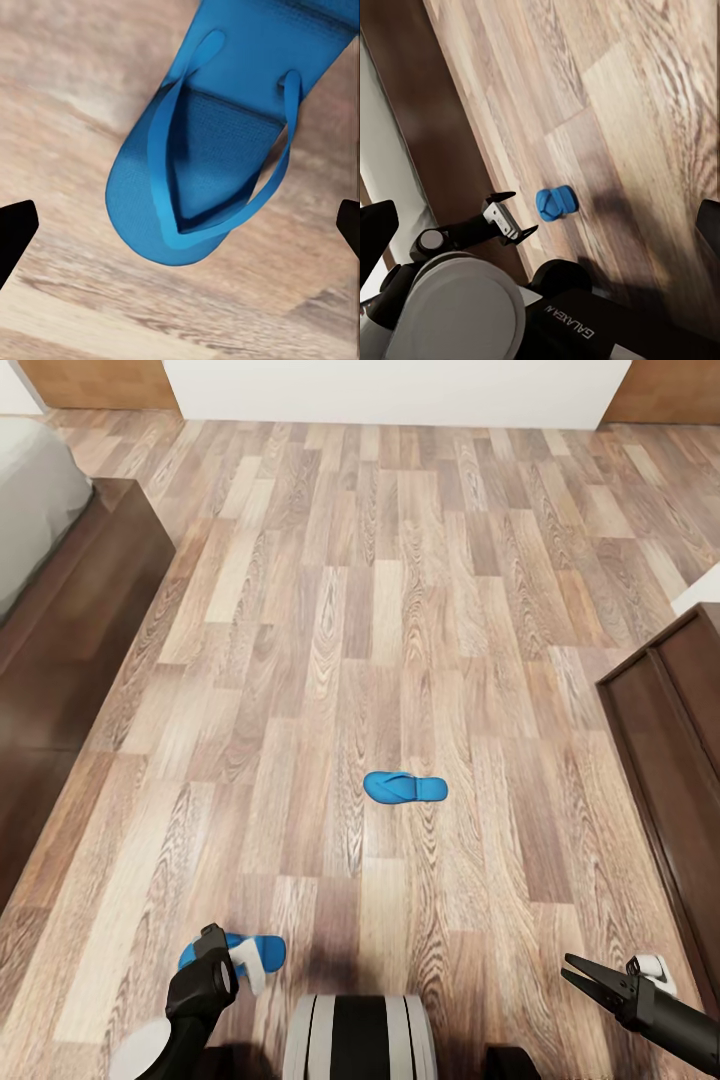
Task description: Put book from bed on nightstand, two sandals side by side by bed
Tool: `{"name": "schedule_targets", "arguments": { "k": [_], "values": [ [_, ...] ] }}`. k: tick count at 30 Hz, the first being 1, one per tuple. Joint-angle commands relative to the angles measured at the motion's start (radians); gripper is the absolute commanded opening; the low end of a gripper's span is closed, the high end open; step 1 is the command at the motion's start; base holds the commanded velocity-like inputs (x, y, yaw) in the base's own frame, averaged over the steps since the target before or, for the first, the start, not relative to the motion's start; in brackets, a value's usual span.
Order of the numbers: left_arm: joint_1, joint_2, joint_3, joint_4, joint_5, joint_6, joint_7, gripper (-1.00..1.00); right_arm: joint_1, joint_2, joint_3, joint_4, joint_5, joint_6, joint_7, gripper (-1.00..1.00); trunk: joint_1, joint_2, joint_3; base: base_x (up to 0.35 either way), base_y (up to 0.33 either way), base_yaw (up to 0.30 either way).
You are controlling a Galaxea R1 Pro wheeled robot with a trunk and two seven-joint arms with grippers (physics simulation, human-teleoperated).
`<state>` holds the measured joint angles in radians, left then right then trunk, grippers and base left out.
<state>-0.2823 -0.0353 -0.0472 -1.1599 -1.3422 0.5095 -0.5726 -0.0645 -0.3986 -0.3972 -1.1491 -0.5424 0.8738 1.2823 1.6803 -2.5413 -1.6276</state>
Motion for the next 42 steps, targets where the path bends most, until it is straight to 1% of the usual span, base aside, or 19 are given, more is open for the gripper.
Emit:
{"name": "schedule_targets", "arguments": {
  "k": [1,3,12,17,42],
  "values": [
    [0.0,0.0,-0.001,-0.001,-0.008,0.003,-0.007,1.0,0.0,0.0,0.0,0.0,-0.004,0.007,0.0,1.0,0.0,0.0,-0.005,0.0,0.0,0.0],
    [0.0,0.0,-0.002,-0.001,-0.008,0.003,-0.007,1.0,0.0,0.0,0.0,0.0,-0.004,0.007,0.0,1.0,0.001,-0.001,-0.012,0.0,0.0,0.0],
    [0.0,0.001,-0.002,-0.001,-0.008,0.003,-0.007,1.0,0.0,0.0,0.0,0.0,-0.004,0.007,0.0,1.0,0.001,-0.001,-0.012,0.0,0.0,0.0],
    [0.0,0.001,-0.002,-0.001,-0.008,0.003,-0.007,1.0,0.0,0.0,0.0,0.0,-0.004,0.007,0.0,1.0,0.003,-0.002,-0.032,0.0,0.0,0.0],
    [0.0,0.003,-0.002,-0.003,-0.009,0.003,-0.007,1.0,0.0,0.0,0.0,0.0,-0.004,0.007,0.0,1.0,0.003,-0.002,-0.032,0.0,0.0,0.0]
  ]
}}
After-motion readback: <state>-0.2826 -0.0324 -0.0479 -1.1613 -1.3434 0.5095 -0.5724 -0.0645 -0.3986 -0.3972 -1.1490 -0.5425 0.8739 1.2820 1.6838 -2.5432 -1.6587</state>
